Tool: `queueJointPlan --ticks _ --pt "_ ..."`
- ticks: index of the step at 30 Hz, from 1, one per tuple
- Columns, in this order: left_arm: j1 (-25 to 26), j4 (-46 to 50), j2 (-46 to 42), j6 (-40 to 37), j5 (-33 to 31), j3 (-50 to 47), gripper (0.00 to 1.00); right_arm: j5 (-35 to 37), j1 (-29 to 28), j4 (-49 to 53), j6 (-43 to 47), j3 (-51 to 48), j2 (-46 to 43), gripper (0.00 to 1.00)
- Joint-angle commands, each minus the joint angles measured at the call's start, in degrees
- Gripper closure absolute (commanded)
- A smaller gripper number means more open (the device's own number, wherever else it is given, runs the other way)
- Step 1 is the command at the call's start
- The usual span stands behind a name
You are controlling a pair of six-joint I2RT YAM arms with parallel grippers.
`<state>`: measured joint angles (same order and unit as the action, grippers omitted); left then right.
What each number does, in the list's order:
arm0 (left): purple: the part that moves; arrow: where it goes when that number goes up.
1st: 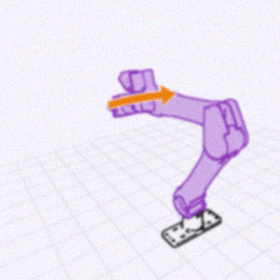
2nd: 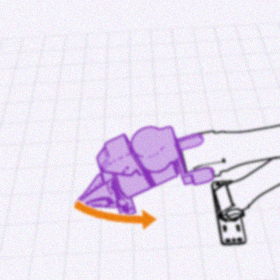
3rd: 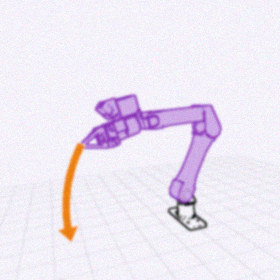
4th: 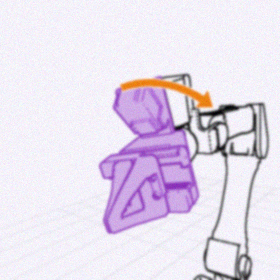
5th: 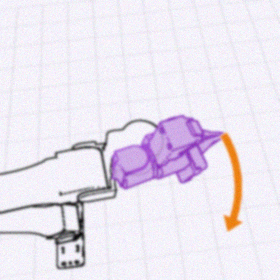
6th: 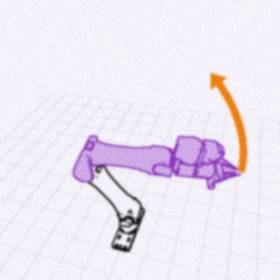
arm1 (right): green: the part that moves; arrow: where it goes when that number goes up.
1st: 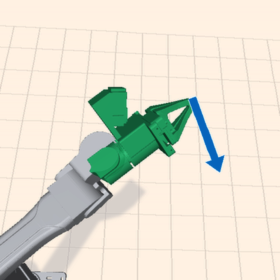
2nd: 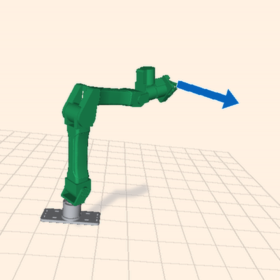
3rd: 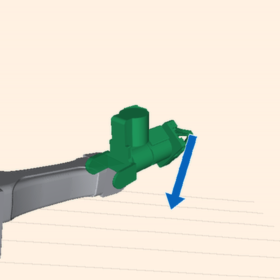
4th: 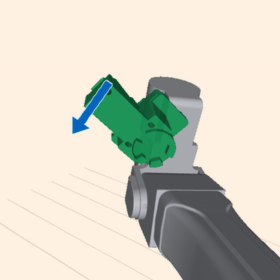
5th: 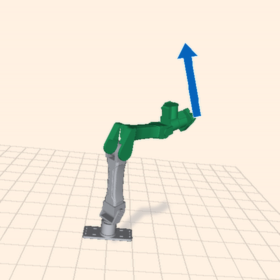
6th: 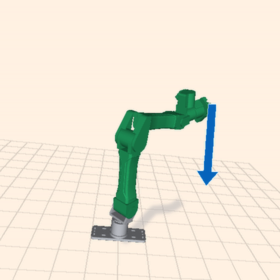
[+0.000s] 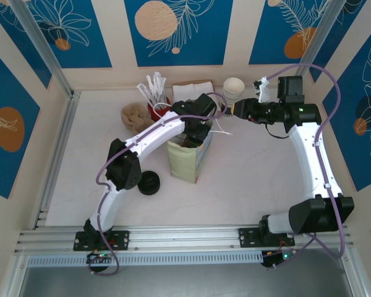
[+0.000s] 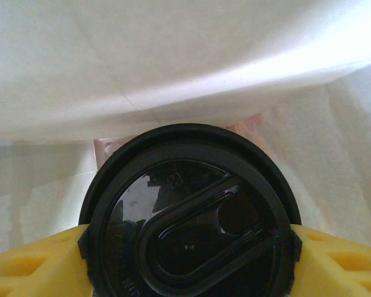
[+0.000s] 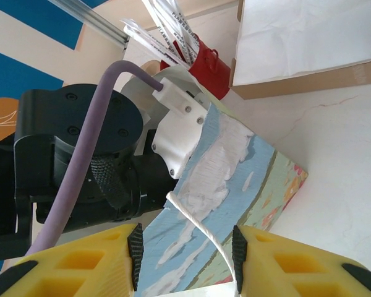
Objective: Pack the takeout coffee
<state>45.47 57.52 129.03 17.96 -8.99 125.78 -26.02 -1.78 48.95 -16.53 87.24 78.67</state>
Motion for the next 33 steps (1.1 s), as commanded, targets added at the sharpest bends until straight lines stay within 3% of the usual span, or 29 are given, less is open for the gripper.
queueJointPlan --ticks 1,11,27,33 --pt "-0.83 6.29 4.16 1.55 1.66 0.08 0.29 -2.46 0.22 1.38 0.72 0.79 0.82 0.55" --pt "-1.20 8.41 7.24 1.23 2.75 1.49 0.29 -3.29 0.29 1.81 1.54 1.42 1.66 0.55" --pt "-1.19 4.77 6.06 0.08 2.59 -3.94 0.29 -4.38 -0.89 3.03 2.19 2.60 3.96 0.55" --pt "-1.14 5.53 5.70 -0.49 2.37 -0.10 0.28 -3.98 -1.29 -0.84 -3.54 4.94 6.28 0.56"
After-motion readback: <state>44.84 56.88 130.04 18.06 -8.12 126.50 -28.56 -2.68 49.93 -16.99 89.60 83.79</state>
